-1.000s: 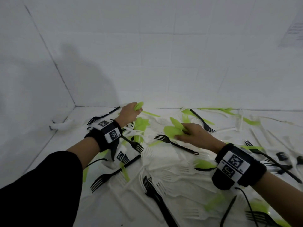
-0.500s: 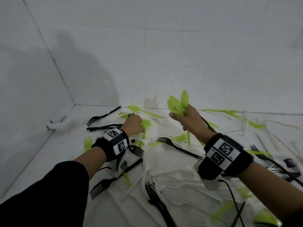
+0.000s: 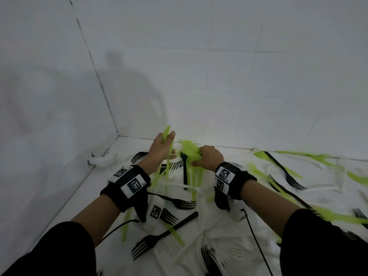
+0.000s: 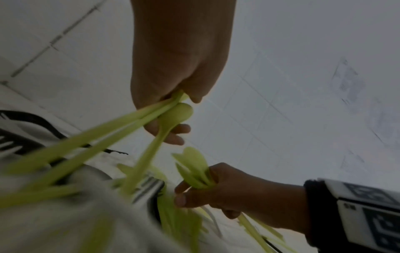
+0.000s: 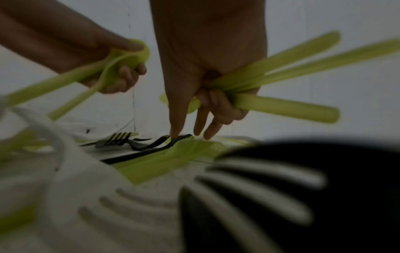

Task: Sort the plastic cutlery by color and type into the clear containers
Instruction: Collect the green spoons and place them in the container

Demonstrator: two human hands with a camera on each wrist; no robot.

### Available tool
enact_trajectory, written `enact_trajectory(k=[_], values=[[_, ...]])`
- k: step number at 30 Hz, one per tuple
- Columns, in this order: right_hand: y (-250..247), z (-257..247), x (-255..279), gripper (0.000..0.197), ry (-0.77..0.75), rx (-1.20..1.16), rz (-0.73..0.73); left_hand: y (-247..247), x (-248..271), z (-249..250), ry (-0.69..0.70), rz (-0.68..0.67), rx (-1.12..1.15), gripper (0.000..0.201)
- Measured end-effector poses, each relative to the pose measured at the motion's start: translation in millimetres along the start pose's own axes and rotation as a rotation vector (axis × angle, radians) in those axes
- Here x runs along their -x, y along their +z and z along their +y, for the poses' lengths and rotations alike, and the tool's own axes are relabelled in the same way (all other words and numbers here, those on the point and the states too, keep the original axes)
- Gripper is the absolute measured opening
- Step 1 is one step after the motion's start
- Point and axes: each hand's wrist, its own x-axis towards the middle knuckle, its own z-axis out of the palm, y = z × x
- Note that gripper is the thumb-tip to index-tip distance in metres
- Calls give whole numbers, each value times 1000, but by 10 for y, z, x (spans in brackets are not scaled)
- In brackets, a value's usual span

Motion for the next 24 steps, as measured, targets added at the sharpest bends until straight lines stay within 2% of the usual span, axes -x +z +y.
enact_trajectory(k=[4, 11, 16, 18, 20, 22, 24], values=[[62, -60, -44, 65, 15, 85, -30, -107, -86, 5, 86, 23, -91, 25], [29, -61, 48, 57, 63, 137, -26, -134, -79, 65, -26, -42, 158, 18], [-60, 150, 80, 68, 200, -192, -126, -90, -143, 28, -115, -70, 188, 10], [-134, 232, 120, 52, 225, -343, -131, -74, -206, -11, -106, -62, 98, 7], [-239, 306, 165, 27, 212, -490, -66, -47, -260, -42, -91, -74, 27, 8], [-342, 325, 189, 21, 156, -642, 28, -59, -289, -61, -121, -97, 16, 12], [-479, 327, 225, 20, 113, -763, 158, -52, -337, -91, -106, -72, -128, 11]])
